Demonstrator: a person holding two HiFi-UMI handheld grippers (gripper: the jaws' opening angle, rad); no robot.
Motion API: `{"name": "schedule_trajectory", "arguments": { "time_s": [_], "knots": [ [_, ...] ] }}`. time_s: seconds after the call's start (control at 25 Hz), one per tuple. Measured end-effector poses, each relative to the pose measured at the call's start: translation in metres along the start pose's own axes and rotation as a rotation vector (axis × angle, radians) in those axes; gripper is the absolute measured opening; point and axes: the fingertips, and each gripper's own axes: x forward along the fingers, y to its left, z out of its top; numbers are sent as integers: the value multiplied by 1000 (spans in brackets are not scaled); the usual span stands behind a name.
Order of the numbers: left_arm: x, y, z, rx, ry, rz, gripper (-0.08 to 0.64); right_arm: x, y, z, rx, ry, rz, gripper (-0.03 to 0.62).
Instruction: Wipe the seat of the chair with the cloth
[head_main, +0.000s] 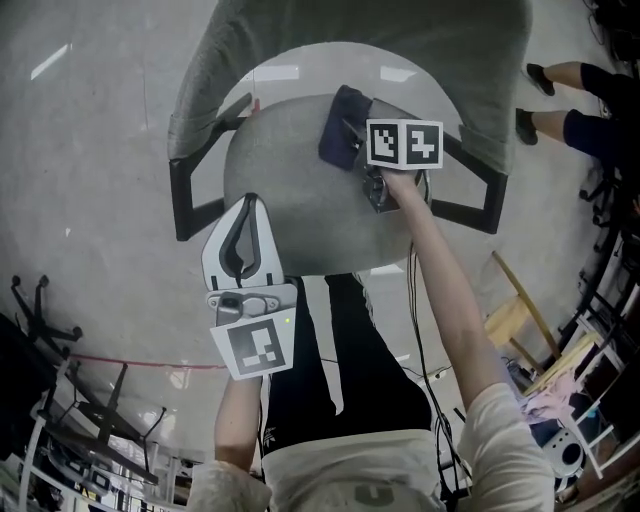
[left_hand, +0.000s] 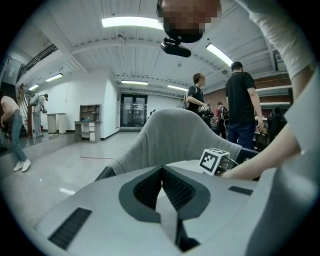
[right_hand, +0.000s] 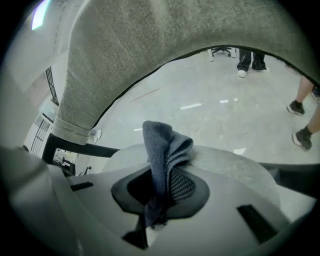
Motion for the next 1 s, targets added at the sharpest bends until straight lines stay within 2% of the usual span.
{"name": "schedule_trajectory", "arguments": {
  "time_s": [0.36,0.72,1.0],
  "knots": [
    [8,-14,0,12,11,-19,15,-31,-57,-1,-96,7,-149,49],
    [17,-25,5,29,8,-38,15,-70,-113,-6,-125,15,-409,49],
    [20,-30,6,36,6,-47,15,-83,-132,-6,-120,19,-492,49]
  ]
}}
